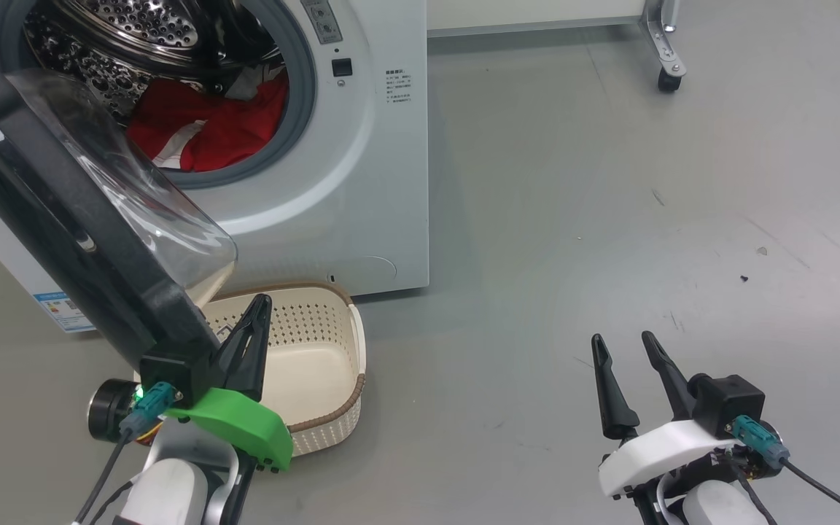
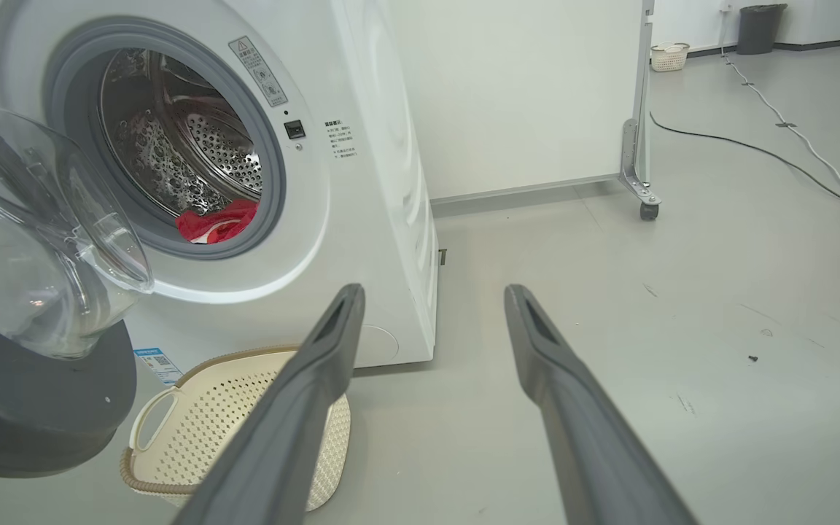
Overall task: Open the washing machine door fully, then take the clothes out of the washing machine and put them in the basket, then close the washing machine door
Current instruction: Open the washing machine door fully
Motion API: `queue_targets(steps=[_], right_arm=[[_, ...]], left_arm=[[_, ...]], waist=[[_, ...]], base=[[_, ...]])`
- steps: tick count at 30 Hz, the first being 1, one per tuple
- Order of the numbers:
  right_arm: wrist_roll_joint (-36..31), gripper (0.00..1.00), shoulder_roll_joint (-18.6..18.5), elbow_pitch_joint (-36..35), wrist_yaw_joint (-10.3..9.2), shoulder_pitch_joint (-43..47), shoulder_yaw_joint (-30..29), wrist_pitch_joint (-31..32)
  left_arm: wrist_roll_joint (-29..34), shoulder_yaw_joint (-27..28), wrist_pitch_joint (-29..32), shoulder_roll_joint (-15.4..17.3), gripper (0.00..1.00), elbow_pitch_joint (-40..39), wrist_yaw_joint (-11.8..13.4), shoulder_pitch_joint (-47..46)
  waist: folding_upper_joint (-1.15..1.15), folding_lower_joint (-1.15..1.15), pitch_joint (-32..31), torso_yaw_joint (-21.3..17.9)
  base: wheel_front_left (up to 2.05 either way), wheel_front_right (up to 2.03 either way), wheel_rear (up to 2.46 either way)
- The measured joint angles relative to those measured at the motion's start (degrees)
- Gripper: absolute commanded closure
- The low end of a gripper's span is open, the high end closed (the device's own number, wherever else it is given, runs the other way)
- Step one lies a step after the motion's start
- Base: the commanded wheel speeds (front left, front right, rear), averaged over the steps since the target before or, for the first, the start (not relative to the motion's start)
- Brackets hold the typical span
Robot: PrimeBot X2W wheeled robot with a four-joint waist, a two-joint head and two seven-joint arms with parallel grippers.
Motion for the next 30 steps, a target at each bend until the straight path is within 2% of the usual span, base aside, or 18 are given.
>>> queue_targets(steps=[11,30], right_arm=[[-0.47,0.00,0.49,0.23,0.92,0.00,-0.62,0.00],[-1.35,0.00,0.96,0.41,1.99,0.00,-1.79,0.00]], left_arm=[[-0.70,1.23,-0.01,-0.07,1.00,3.19,1.35,-0.03],[-2.05,2.13,-1.33,-0.52,1.00,6.77,1.91,-1.22]], waist=[[0.00,0.00,0.48,0.07],[0.00,0.00,0.85,0.75]], base=[[0.00,0.00,0.00],[0.00,0.00,0.00]])
